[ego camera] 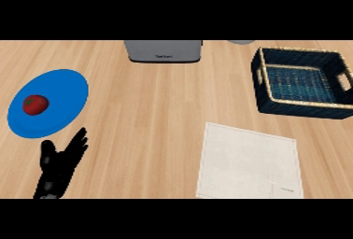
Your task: Pick the bell pepper from the placemat and place it in the basket
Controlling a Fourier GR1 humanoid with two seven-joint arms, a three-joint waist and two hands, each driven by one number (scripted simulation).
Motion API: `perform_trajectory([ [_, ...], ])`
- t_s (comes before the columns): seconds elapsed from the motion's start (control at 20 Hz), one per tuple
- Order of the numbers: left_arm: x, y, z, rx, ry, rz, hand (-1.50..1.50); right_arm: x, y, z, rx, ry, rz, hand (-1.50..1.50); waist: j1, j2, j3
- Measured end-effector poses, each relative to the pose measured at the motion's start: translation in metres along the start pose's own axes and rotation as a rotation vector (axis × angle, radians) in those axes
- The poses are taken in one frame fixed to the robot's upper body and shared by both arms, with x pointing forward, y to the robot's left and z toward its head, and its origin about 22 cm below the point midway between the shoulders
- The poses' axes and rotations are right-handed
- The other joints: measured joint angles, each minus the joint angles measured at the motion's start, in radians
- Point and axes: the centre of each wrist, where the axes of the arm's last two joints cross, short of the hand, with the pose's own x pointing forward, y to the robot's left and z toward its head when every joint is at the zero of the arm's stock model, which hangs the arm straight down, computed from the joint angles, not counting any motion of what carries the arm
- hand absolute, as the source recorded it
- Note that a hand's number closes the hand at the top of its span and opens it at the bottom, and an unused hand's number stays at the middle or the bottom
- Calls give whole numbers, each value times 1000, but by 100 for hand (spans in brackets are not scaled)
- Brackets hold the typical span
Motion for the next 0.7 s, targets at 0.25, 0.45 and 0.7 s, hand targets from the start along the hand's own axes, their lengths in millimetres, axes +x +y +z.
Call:
perform_trajectory([
  [0.25, 2, -4, 0, -1, 2, -4, 0, -32, 4, -22, 14, 55, -117, 150, 1, 0, 1],
  [0.45, 0, -1, 1, 0, -8, 4, 0, -62, 8, -33, 21, 78, -165, 150, 0, 0, 0],
  [0.7, 2, -3, 3, -2, -4, 1, 0, -99, 14, -39, 23, 81, -187, 150, -2, 0, -1],
])
